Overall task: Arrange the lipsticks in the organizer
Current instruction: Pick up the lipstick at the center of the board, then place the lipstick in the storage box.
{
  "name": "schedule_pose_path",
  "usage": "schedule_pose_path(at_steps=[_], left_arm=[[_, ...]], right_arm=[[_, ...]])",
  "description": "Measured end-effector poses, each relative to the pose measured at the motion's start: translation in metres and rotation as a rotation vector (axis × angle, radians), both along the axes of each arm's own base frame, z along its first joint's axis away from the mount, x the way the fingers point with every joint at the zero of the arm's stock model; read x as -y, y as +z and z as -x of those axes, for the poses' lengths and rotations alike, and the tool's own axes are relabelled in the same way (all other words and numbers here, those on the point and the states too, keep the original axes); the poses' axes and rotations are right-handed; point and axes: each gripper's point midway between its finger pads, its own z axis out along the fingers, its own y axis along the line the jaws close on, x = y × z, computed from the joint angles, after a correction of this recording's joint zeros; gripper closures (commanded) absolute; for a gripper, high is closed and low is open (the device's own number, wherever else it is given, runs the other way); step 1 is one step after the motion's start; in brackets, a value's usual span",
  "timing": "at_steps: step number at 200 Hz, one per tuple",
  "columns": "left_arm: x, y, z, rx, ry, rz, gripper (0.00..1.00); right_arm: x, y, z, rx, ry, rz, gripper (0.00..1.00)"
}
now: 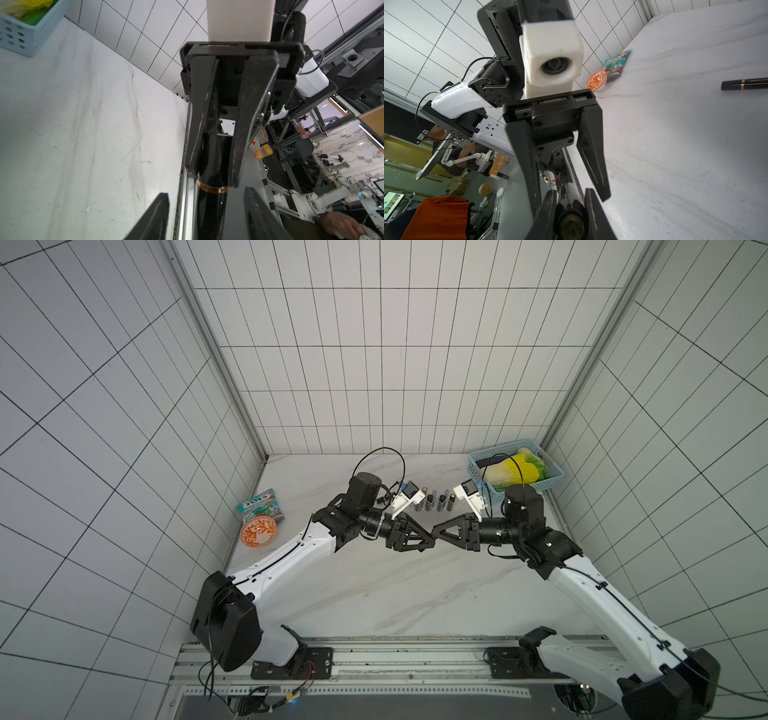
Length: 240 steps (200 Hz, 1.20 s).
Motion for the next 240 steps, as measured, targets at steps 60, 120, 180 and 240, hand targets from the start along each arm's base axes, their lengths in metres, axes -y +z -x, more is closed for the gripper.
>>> schedule_pose_path(at_steps=[60,120,180,240], left_arm=[[-0.045,-0.006,-0.068,0.147,0.424,-0.119,0.08],[-0.093,-0.064,-0.153,0.179,0.761,-0.355,0.11],[-0.107,-0.099,-0.187,0.147,0.826,-0.459,0.12],[-0.125,-0.119,-0.207,0.111,0.870,-0.495,0.15]], right_arm=[[0.046,-0.021,-0.082,0.143,-0.432,0.266,0.91],[0.107,-0.087,-0.170,0.182,-0.773,0.613,0.91],[0.137,-0.114,-0.230,0.174,-0.890,0.701,0.91],[0.129,-0.131,-0.267,0.174,-0.883,0.712,0.91]])
